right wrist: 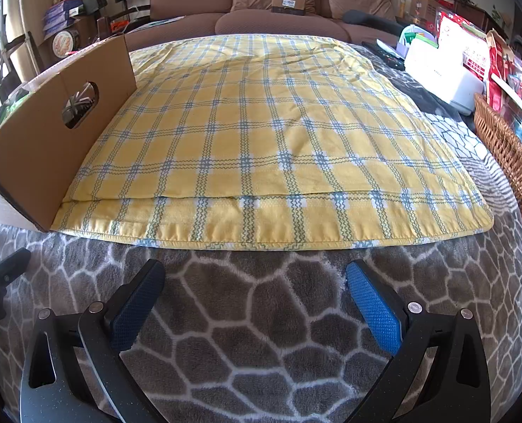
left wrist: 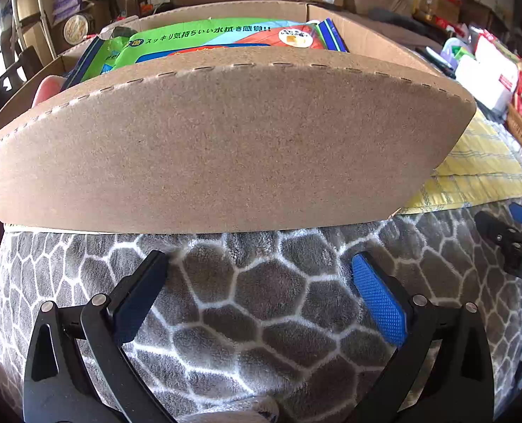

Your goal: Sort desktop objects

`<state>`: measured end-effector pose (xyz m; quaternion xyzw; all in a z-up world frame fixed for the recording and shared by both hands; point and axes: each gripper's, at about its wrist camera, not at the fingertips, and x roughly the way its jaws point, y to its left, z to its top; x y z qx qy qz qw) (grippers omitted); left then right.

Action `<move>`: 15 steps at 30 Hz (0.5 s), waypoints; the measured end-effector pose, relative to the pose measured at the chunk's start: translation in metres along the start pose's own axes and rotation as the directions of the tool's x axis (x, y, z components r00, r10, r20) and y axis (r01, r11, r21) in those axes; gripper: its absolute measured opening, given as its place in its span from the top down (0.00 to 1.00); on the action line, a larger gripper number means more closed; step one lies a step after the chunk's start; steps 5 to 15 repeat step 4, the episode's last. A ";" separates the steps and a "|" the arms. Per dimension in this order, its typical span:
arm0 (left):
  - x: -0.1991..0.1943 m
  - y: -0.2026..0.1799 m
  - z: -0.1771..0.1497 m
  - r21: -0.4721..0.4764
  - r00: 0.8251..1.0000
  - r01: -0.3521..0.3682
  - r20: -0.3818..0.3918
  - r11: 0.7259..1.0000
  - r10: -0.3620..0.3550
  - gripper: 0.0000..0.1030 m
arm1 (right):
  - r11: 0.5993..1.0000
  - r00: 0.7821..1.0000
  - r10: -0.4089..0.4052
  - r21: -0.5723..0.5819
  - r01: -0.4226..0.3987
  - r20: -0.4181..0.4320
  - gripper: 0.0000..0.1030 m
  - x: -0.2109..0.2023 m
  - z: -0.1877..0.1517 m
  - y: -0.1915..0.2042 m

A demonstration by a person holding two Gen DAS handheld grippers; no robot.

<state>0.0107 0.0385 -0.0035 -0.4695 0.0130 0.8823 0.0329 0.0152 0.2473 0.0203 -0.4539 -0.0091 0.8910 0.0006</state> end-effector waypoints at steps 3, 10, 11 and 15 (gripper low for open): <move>0.000 0.000 0.000 0.000 1.000 -0.001 0.000 1.000 0.001 0.00 | 1.000 1.000 0.000 0.000 0.000 0.000 0.00 0.000 0.000 0.000; 0.000 0.000 0.000 0.000 1.000 0.000 0.000 1.000 0.000 0.00 | 1.000 1.000 0.000 0.000 0.000 0.000 0.00 0.000 0.000 0.000; 0.000 0.000 0.000 0.000 1.000 0.000 0.000 1.000 0.000 0.00 | 1.000 1.000 0.000 0.000 0.000 0.000 0.00 0.000 0.000 0.000; 0.000 0.000 0.000 0.000 1.000 0.000 0.000 1.000 0.000 0.00 | 1.000 1.000 0.000 0.000 0.000 0.000 0.00 0.000 0.000 0.000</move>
